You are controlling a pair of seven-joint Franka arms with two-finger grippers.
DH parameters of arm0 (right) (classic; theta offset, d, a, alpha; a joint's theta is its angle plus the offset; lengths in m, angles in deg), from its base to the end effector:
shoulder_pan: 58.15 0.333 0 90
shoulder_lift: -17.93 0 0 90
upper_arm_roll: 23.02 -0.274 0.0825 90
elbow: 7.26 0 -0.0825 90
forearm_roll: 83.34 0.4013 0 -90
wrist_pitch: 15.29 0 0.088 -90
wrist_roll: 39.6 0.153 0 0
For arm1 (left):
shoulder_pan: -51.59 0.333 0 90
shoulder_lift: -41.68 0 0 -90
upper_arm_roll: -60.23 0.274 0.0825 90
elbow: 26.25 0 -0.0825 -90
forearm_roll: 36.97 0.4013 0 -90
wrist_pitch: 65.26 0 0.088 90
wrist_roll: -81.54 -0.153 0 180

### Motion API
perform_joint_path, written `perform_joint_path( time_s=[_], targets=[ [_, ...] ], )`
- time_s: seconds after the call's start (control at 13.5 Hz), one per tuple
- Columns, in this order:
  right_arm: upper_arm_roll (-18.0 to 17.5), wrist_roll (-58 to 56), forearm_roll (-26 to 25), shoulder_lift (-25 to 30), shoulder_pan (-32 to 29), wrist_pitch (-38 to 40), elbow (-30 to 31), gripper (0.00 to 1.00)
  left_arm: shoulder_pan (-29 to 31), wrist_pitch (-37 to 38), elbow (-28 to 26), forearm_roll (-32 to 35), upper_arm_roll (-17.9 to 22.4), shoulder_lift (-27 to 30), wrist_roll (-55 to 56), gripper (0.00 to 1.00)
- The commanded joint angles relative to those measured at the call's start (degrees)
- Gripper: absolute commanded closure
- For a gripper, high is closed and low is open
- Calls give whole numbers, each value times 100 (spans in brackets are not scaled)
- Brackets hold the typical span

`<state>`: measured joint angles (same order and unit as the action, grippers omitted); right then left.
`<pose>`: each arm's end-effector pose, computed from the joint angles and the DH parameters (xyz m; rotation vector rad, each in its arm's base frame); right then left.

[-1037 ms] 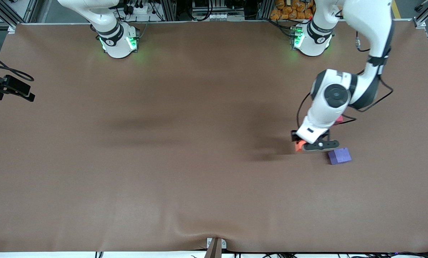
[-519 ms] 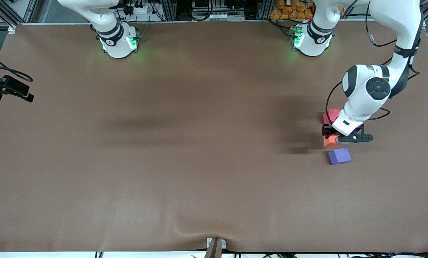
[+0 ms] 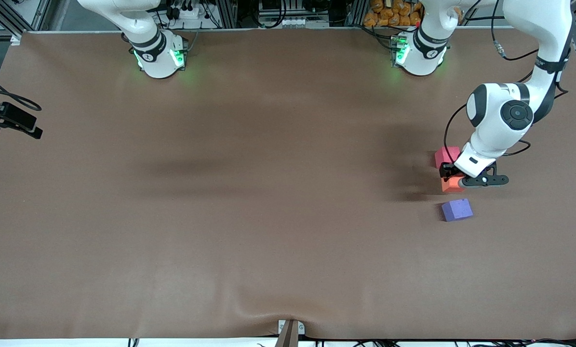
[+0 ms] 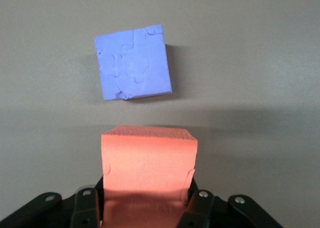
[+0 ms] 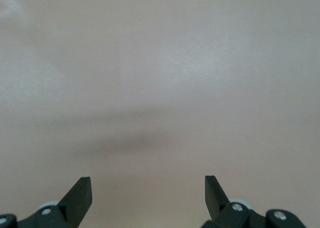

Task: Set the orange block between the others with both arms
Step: 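Lower the orange cube between the pink and purple cubes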

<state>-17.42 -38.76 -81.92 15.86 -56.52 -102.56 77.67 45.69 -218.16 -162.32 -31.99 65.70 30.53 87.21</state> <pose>0.5764 -0.0353 0.5548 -3.1178 0.1289 -0.0085 0.5234 -0.0022 0.1501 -3.0811 -0.0205 -0.1580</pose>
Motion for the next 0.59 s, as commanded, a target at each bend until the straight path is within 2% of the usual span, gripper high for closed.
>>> perform_joint_path(
  time_s=[0.0,0.52],
  targets=[
    [3,65,-54,66,-4,18,-20,0,247,-109,-105,109,-72,43,-32,55],
    [-6,66,-54,57,4,9,-20,0,256,-469,-122,101,-81,-256,-40,55]
  ],
)
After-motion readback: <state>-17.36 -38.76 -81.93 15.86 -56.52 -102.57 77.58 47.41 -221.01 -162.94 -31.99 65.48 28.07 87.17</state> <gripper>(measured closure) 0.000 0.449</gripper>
